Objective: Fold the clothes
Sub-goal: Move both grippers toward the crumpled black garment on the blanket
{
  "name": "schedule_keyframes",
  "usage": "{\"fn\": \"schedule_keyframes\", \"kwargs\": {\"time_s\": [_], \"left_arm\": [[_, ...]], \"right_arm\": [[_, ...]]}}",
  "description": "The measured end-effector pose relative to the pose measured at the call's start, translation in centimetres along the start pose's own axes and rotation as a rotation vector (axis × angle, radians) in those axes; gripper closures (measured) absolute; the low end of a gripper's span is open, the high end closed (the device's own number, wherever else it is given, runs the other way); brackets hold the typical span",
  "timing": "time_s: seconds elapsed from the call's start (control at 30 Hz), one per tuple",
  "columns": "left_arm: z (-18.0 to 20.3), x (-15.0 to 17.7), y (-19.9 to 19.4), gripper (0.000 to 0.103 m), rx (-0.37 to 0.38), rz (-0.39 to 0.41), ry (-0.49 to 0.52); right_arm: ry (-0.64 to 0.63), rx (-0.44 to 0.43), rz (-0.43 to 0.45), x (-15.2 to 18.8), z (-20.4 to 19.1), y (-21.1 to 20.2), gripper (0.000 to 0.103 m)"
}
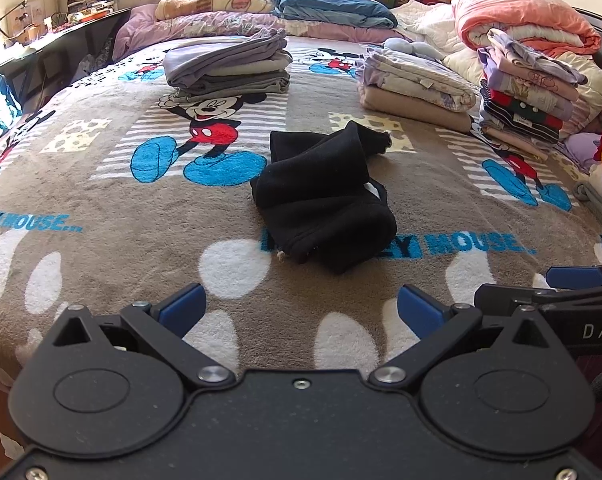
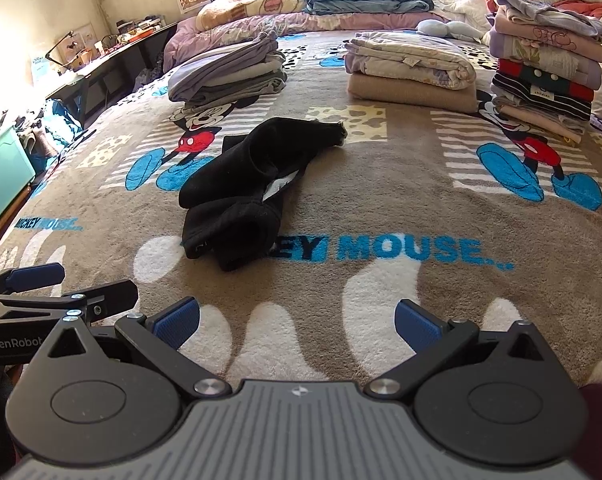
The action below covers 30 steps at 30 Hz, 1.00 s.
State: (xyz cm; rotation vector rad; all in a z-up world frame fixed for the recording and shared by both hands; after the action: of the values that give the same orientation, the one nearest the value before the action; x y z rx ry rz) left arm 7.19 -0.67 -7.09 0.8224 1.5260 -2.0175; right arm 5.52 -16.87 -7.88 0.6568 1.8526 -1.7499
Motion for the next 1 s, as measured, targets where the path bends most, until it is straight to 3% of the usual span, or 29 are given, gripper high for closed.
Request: {"fn": "schedule_keyframes", "kwargs": {"time_s": [0.6, 0.87, 1.0], "left_arm": [[-0.2, 0.1, 0.5, 0.000, 0.003, -0.008, -0.001], [-0.3, -0.4, 0.9, 0.000, 0.021, 0.003, 0.011], [-0.7, -0.8, 1.4, 0.000, 0.048, 0.014, -0.008]], "right_arm": [[0.001, -0.005, -0.010, 0.0, -0.1, 0.4, 0.000], [0.091, -0.148, -0.020, -0.2, 0.1, 0.7, 0.000], [0.074, -0.164, 0.001, -0.6, 0.0, 1.0, 0.000]]}}
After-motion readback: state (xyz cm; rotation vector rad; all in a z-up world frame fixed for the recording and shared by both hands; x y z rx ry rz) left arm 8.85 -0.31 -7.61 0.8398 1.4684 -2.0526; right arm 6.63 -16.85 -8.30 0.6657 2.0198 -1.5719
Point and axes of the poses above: each gripper's, at about its wrist camera, not at the fingertips, and y roughly the way its jaws point, z to its right, x to its underside, the point moved 10 cm from there along y, roughly the way its jaws point, and after that the axes turned 13 degrees about x, right-handed, at the moved point
